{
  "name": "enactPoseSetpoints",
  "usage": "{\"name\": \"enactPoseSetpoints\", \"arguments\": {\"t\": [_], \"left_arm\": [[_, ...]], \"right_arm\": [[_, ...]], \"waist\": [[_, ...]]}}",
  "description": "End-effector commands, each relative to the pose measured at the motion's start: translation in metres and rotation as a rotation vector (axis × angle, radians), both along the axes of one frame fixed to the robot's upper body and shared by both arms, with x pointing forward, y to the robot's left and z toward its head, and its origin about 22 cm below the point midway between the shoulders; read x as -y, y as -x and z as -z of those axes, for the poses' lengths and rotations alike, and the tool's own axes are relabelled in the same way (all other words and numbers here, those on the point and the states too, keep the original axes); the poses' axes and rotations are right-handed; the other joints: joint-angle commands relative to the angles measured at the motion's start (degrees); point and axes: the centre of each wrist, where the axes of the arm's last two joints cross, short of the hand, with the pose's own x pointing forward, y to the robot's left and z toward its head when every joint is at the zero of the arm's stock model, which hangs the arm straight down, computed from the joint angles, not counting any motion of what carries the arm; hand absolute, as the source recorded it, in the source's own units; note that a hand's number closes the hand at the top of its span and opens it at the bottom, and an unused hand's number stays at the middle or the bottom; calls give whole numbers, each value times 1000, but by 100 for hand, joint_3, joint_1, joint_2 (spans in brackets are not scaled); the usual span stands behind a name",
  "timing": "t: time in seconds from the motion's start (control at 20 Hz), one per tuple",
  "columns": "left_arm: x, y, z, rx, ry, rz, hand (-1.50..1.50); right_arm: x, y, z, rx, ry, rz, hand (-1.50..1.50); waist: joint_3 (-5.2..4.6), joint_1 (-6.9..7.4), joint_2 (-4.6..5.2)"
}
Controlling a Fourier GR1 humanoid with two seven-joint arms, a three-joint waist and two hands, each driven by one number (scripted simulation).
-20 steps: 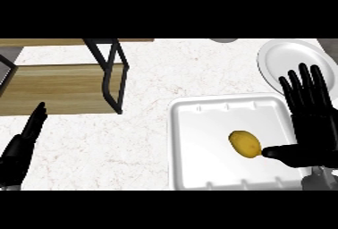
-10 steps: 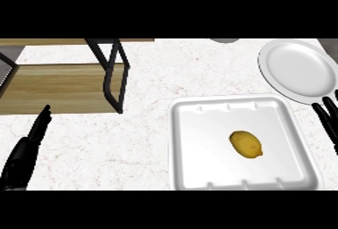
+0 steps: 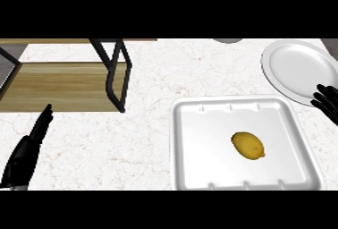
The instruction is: Pick the lemon from the tray and place it in the plate
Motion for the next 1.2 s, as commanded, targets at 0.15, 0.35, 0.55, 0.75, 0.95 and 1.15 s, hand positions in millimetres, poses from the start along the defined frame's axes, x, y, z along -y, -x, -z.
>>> {"name": "enactPoseSetpoints", "arguments": {"t": [0.15,0.35,0.55,0.75,0.95,1.15], "left_arm": [[-9,-9,-3,-12,11,19,0],[3,-12,-2,4,17,4,0],[5,-11,0,-17,2,30,0],[-11,2,3,1,-10,6,0],[1,5,-4,3,8,3,0],[-5,-6,2,14,-18,-6,0]], "right_arm": [[-10,-31,-10,-137,235,-76,-150],[-23,-54,-13,-178,300,-115,-150],[-35,-59,9,-212,417,-206,-150],[-37,-74,20,-246,512,-275,-150],[-40,-84,43,-242,536,-315,-150],[-39,-88,39,-264,522,-342,-150]], "waist": [[0,37,10],[1,31,3],[4,17,2],[4,39,3],[5,14,-5],[2,-25,-7]]}}
